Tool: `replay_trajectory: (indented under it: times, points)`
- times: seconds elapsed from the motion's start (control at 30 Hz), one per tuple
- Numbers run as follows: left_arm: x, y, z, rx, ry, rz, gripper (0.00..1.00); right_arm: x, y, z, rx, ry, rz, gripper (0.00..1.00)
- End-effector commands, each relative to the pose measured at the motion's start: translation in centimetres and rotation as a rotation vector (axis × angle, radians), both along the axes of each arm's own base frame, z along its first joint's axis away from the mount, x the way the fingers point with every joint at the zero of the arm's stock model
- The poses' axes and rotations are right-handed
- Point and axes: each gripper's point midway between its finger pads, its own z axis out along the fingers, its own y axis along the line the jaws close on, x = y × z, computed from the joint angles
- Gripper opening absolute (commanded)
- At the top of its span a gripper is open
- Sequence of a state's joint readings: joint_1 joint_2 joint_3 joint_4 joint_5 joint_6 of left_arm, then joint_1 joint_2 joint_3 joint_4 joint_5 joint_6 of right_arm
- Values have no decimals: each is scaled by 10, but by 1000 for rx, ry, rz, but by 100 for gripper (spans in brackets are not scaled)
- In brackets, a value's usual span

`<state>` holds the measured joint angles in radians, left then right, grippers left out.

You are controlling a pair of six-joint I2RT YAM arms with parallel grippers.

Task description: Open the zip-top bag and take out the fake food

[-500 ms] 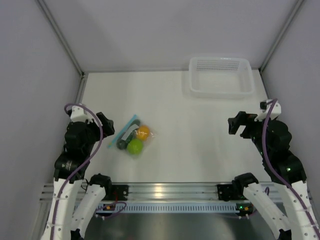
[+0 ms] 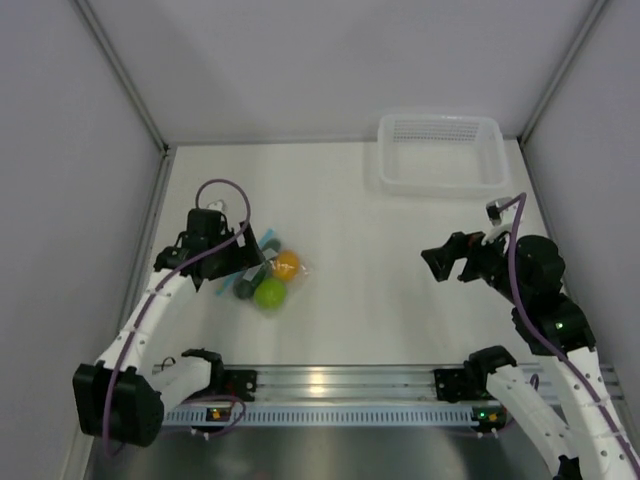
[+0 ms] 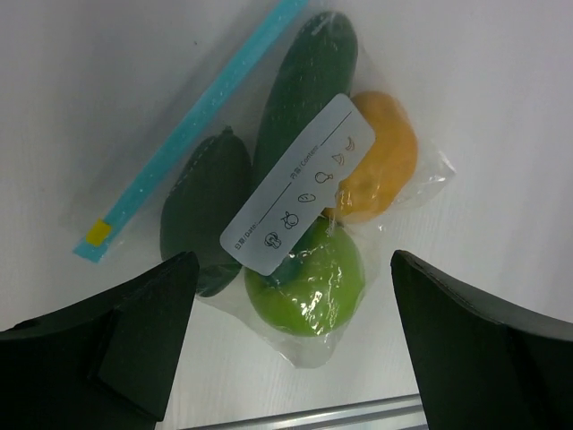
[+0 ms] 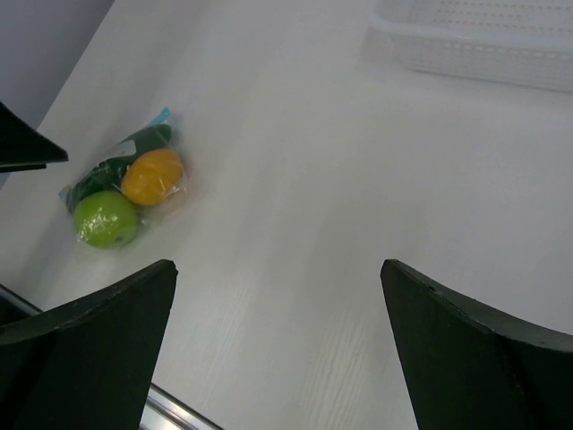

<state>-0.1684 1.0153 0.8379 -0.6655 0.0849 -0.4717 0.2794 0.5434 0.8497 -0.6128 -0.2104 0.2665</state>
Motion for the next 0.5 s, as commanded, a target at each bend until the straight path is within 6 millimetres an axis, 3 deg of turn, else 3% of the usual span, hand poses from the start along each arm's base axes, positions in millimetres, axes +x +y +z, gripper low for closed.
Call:
replay_trajectory:
  times: [0.0,0.13,0.3,0.47]
  points:
    - [12,-23,-9,-28,21,-78,93,0,21,10,62,-32,107,100]
    - [10,-39,-24,32,64,-120,90,-2,29,3,69,-4,153,99]
    - [4,-41,-54,189,115,-103,83,-5,32,10,79,-17,178,99]
    - [1,-56,-64,257,128,-142,59,-5,34,12,83,-23,189,99]
